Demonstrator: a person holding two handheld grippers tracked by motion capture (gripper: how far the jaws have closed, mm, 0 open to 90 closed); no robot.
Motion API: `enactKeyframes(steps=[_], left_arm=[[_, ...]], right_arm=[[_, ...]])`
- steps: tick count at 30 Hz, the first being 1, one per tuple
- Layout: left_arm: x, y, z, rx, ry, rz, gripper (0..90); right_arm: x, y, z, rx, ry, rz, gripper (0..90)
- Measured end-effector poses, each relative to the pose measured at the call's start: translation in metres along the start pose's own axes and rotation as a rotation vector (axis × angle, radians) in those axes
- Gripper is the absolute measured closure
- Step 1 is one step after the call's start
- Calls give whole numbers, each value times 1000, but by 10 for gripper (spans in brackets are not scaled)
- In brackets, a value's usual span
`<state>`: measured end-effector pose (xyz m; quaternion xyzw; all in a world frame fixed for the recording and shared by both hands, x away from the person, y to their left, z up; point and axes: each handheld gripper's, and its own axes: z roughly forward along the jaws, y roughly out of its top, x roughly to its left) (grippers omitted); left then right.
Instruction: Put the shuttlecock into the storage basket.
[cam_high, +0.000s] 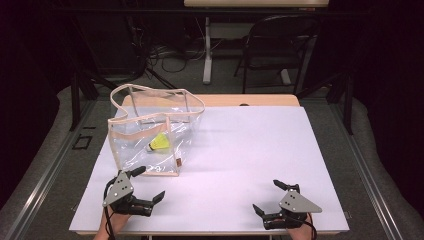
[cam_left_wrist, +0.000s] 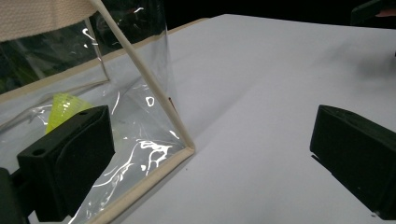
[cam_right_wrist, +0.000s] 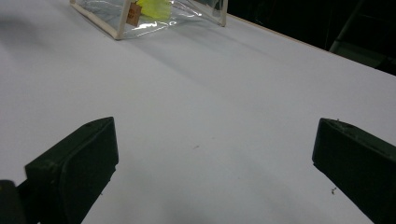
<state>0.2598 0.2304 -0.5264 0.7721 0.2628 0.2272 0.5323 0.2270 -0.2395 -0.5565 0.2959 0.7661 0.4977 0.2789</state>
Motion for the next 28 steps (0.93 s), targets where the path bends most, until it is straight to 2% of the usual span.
enactKeyframes(steps=[4, 6, 8, 14, 16, 21, 28], left_arm=[[-2, -8, 0, -16, -8, 2, 0], [-5, -11, 1, -17, -18, 23, 0], [-7, -14, 1, -23, -28, 26, 0], [-13, -25, 0, -36, -38, 18, 0], [-14, -28, 1, -25, -42, 10, 0], [-18, -30, 3, -13, -55, 12, 0], [-18, -28, 3, -21, -38, 7, 0]], right_arm=[[0, 0, 0, 2, 1, -1, 0], [0, 0, 0, 2, 2, 1, 0], [0, 0, 1, 2, 2, -1, 0], [0, -1, 0, 3, 2, 0, 0], [0, -1, 0, 0, 0, 0, 0], [0, -1, 0, -2, 0, -3, 0], [-1, -1, -1, -4, 5, 2, 0]])
